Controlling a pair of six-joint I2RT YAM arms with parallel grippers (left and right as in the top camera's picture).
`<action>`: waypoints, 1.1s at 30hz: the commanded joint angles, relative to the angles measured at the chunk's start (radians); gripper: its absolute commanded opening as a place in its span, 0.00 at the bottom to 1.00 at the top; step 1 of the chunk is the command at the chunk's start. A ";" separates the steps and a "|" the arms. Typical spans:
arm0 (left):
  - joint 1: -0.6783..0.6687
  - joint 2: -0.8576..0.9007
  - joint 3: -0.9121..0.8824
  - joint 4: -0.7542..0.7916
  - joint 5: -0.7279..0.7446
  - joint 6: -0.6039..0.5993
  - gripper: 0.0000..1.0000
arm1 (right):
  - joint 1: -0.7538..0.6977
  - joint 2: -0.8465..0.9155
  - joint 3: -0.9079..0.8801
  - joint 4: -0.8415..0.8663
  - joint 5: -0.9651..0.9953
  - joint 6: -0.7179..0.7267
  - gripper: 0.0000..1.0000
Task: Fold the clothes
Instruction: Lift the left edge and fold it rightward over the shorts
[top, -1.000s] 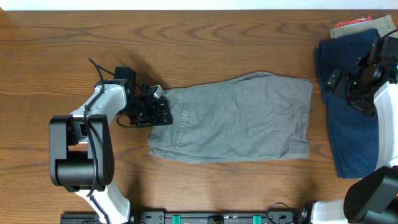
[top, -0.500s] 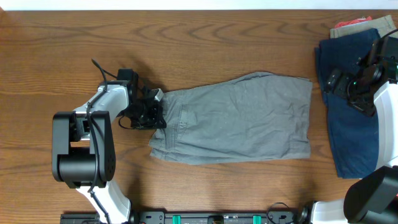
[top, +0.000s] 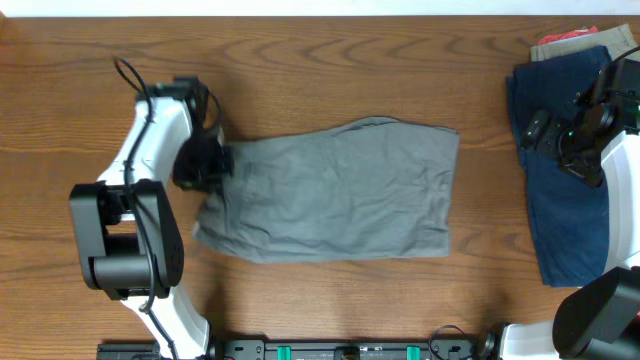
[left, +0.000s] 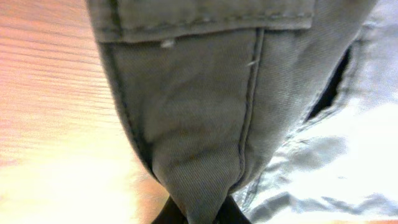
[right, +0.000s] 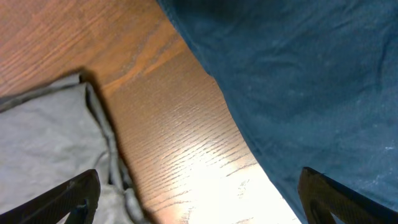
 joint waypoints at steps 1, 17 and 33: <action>-0.011 -0.043 0.153 -0.097 -0.062 -0.028 0.06 | -0.005 0.001 0.005 0.001 0.006 -0.012 0.99; -0.292 -0.190 0.484 -0.371 -0.013 -0.093 0.06 | -0.005 0.001 0.005 0.001 0.006 -0.012 0.99; -0.637 -0.028 0.481 -0.112 0.032 -0.238 0.06 | -0.005 0.001 0.005 0.001 0.006 -0.012 0.99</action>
